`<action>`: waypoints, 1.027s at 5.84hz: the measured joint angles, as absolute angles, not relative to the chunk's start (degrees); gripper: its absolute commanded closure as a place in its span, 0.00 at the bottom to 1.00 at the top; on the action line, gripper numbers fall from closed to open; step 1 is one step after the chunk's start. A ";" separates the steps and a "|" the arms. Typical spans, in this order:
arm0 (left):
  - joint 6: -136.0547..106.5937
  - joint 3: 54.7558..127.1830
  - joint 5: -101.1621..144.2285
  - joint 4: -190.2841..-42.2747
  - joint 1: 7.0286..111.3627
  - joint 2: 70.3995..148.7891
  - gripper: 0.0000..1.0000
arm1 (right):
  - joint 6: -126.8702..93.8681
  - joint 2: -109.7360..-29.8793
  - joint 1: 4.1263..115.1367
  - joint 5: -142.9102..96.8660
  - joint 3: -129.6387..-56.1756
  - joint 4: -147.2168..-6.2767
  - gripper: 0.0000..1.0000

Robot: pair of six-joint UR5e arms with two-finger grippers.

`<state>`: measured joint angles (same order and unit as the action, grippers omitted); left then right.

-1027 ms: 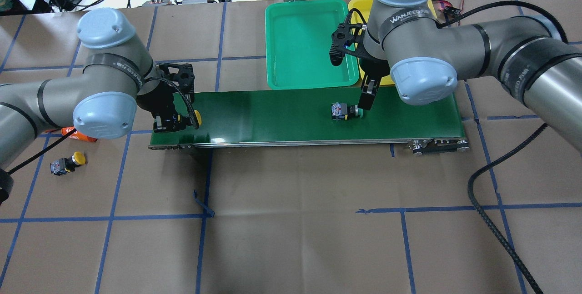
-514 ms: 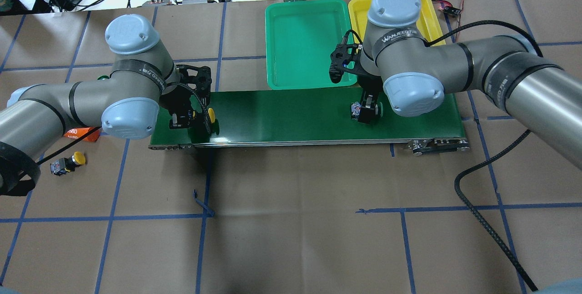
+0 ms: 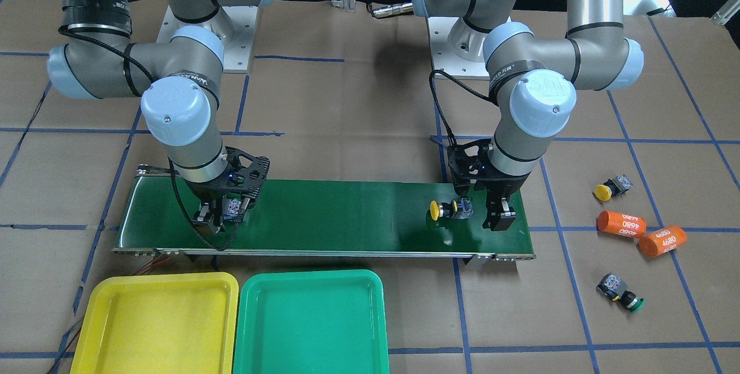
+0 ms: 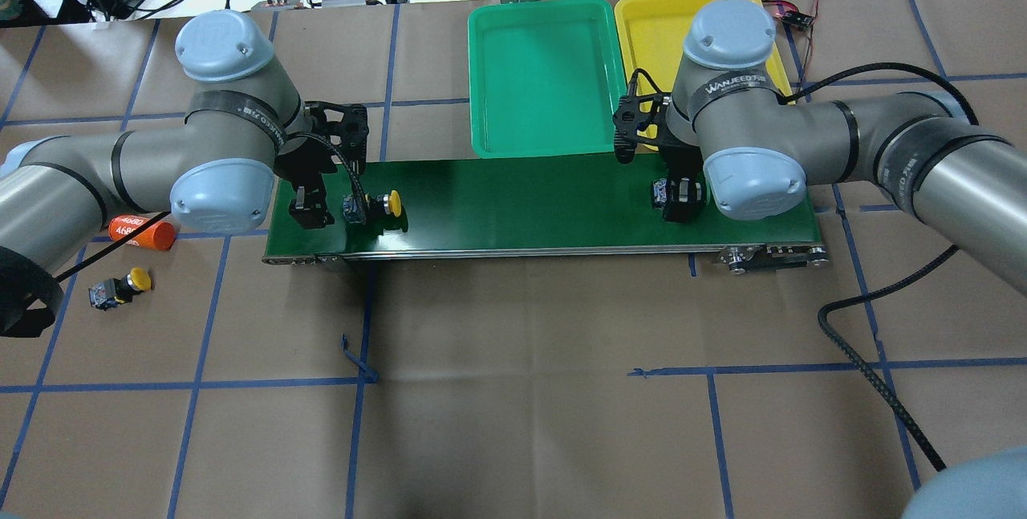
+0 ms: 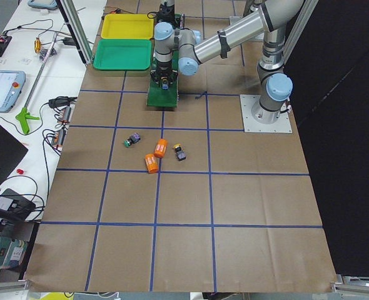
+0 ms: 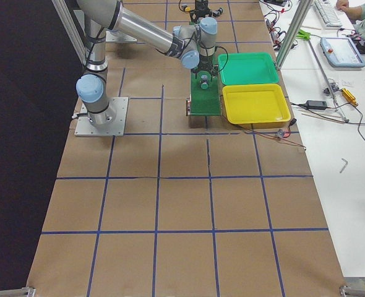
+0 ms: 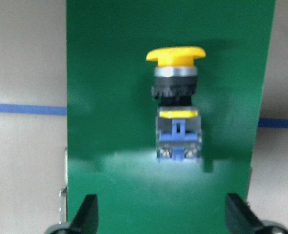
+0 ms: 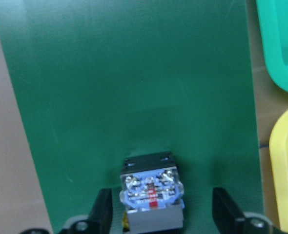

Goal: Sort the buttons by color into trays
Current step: 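Carry green button to green tray while left gripper reaches for yellow button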

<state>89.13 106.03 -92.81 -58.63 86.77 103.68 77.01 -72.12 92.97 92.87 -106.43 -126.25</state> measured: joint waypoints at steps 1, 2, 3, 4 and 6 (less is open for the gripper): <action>88.63 103.30 -92.57 -63.22 83.32 103.15 0.02 | 79.55 -72.12 91.96 95.55 -106.44 -126.97 0.99; 87.89 101.45 -92.02 -66.11 77.13 103.12 0.02 | 80.94 -72.25 91.07 97.21 -106.27 -127.22 0.99; 86.44 100.68 -89.70 -66.75 70.24 103.72 0.02 | 81.28 -72.68 90.40 97.90 -105.58 -127.18 0.99; 84.65 100.45 -86.60 -66.78 64.75 104.54 0.02 | 81.00 -73.61 90.14 98.36 -103.29 -126.78 0.98; 80.23 101.44 -85.22 -64.97 57.09 106.75 0.02 | 74.82 -71.77 91.05 96.20 -93.56 -123.08 0.97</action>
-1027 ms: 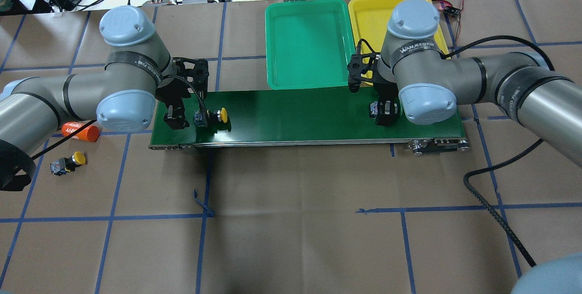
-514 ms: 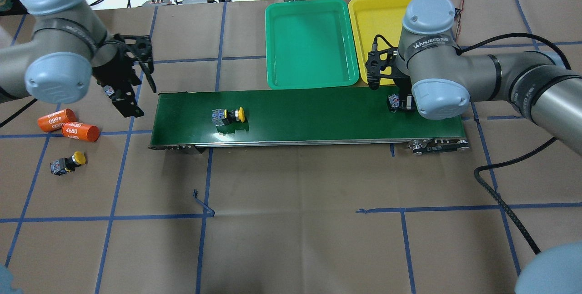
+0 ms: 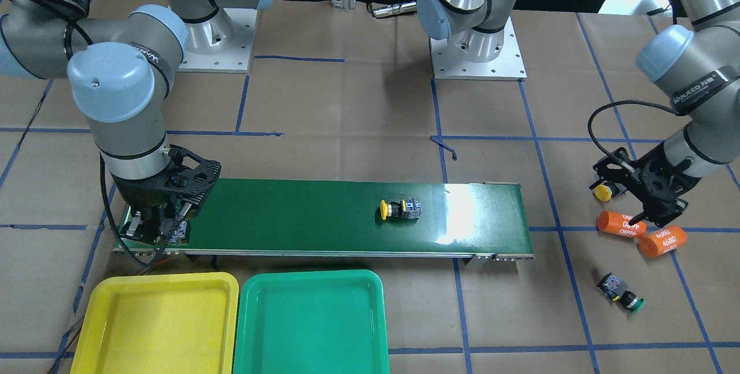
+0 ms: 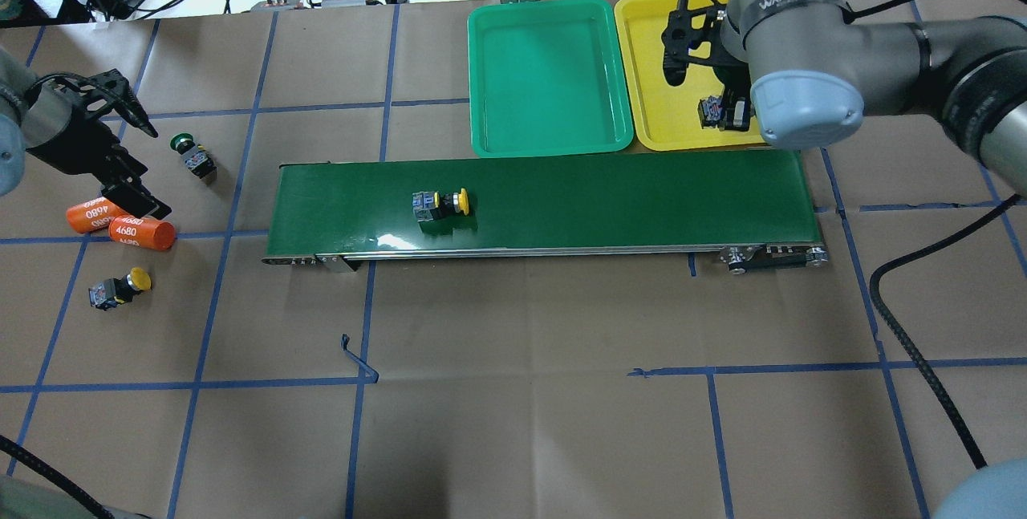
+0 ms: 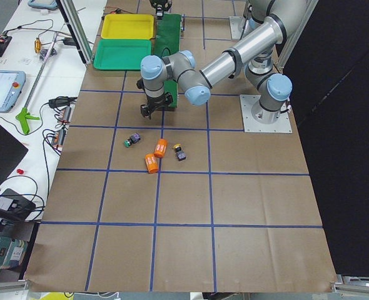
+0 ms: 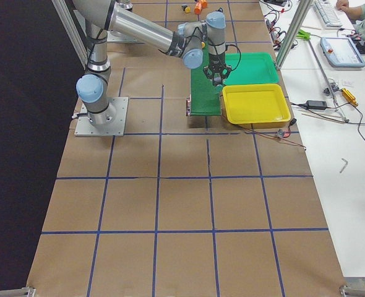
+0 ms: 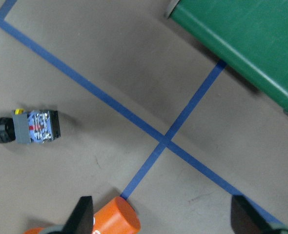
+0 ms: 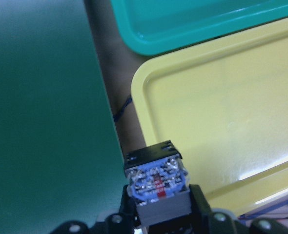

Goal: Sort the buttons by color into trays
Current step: 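Carry green button to green tray while left gripper reaches for yellow button, then release green button into green tray while left gripper grasps yellow button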

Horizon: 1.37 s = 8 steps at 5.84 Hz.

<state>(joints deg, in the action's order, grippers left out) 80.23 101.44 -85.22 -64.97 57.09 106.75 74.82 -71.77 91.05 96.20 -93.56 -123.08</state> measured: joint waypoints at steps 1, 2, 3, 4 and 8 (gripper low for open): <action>80.82 101.83 -85.18 -63.94 52.84 108.67 0.02 | 69.92 -65.69 93.78 94.39 -86.34 -121.80 0.97; 84.80 102.60 -85.11 -63.65 49.40 110.21 0.02 | 66.37 -58.23 97.33 93.84 -78.51 -121.42 0.96; 90.21 104.03 -85.15 -63.05 47.27 111.36 0.03 | 64.00 -51.76 99.86 93.66 -72.82 -121.44 0.74; 94.35 105.95 -85.30 -61.47 46.02 112.33 0.03 | 62.80 -48.06 101.14 93.56 -70.29 -121.51 0.01; 98.89 111.01 -89.75 -55.67 44.14 113.39 0.84 | 63.00 -49.17 101.88 91.53 -69.13 -117.56 0.00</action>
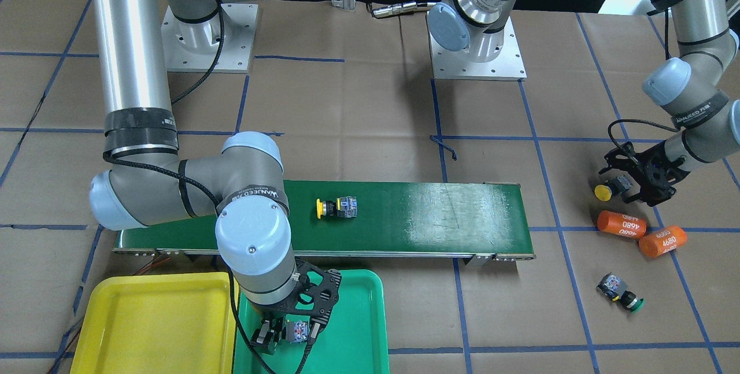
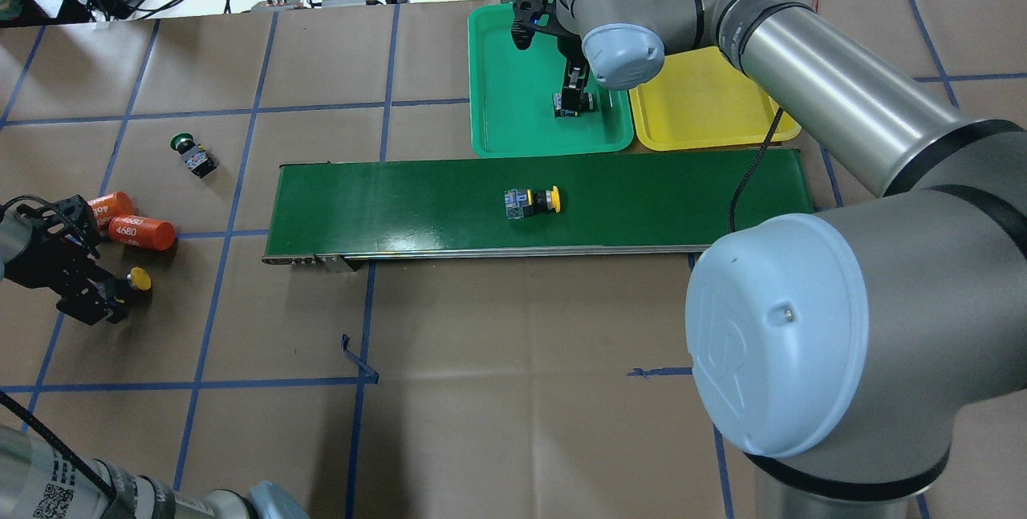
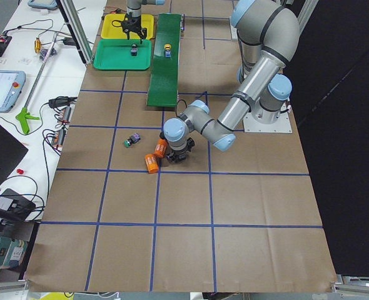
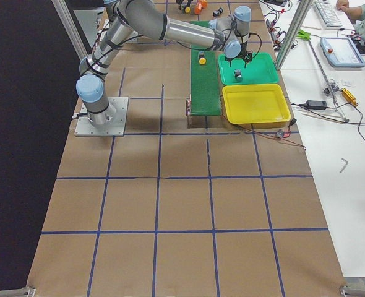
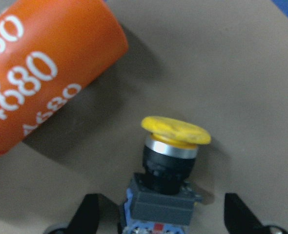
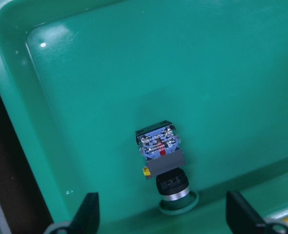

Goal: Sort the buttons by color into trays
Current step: 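Release green button into green tray while left gripper grasps yellow button, then place yellow button on belt while right gripper grasps first yellow button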

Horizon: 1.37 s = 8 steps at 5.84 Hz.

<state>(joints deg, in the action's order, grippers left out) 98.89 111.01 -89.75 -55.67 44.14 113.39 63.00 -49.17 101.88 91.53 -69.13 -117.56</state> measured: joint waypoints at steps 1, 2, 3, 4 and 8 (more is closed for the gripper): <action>99.36 110.98 -90.03 -55.47 44.27 112.90 1.00 | 65.13 -51.71 101.41 91.59 -69.44 -113.59 0.00; 99.35 110.95 -90.13 -55.31 44.61 112.21 1.00 | 70.06 -55.19 100.24 91.70 -70.78 -108.85 0.00; 99.30 110.79 -89.98 -55.20 44.82 111.56 1.00 | 75.43 -59.38 98.39 91.77 -74.13 -105.38 0.00; 99.54 110.53 -89.67 -55.20 45.27 110.29 1.00 | 79.55 -64.25 96.29 91.71 -80.31 -104.56 0.00; 101.38 109.03 -89.79 -56.37 63.60 102.48 1.00 | 81.83 -72.75 94.52 91.00 -100.19 -118.15 0.00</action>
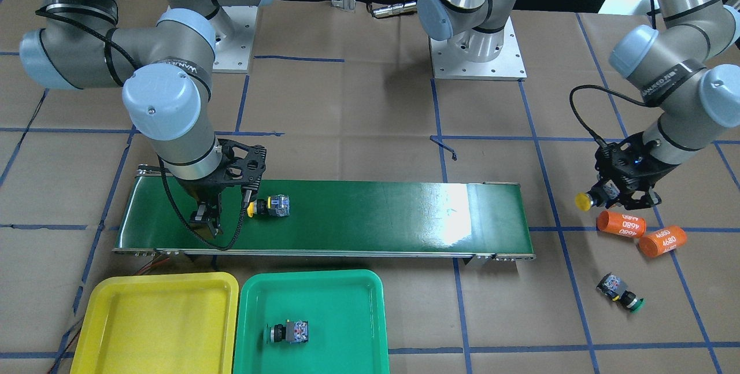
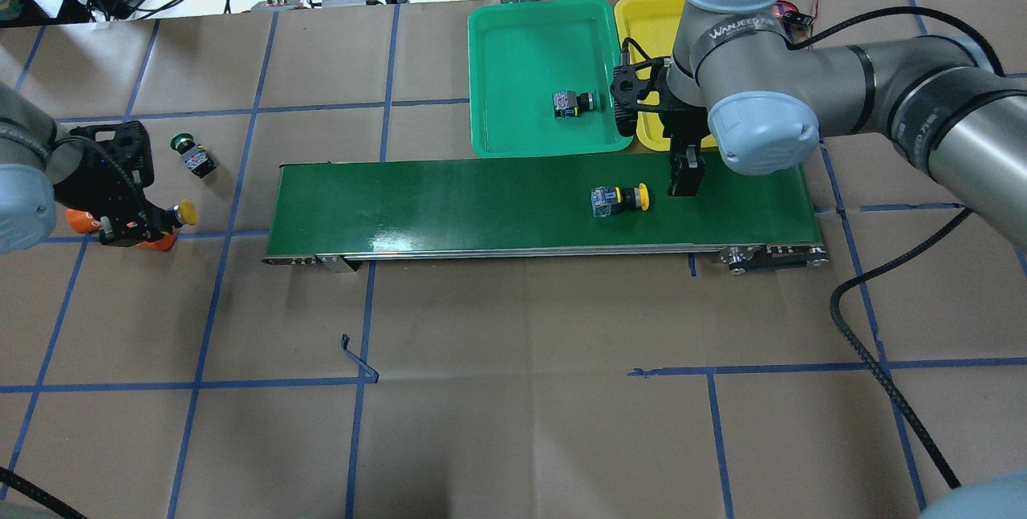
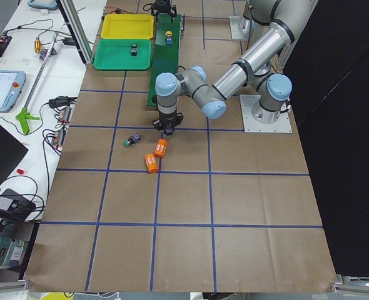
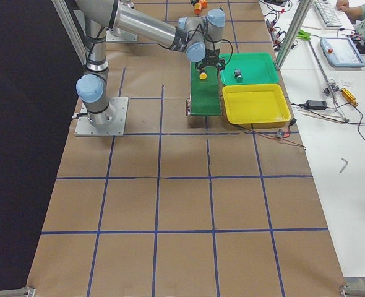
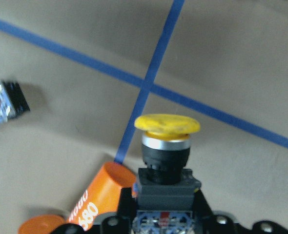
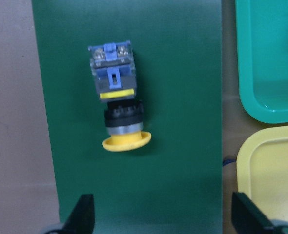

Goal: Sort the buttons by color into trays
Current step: 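Place yellow button on belt while right gripper grasps first yellow button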

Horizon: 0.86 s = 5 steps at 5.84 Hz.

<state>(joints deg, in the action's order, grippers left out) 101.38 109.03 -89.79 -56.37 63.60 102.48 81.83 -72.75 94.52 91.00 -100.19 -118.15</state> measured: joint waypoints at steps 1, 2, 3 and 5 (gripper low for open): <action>101.06 107.50 -89.77 -57.14 69.95 102.31 0.99 | 81.79 -72.14 94.61 90.82 -100.71 -118.79 0.00; 100.41 106.67 -89.73 -57.98 75.08 102.50 0.99 | 81.90 -71.37 94.64 90.74 -101.25 -119.01 0.00; 99.33 106.55 -89.62 -58.26 79.17 102.84 0.99 | 82.05 -70.84 94.66 90.60 -101.88 -119.40 0.05; 95.63 107.60 -89.50 -58.45 84.87 104.10 0.98 | 82.64 -69.96 94.64 90.14 -102.30 -121.30 0.99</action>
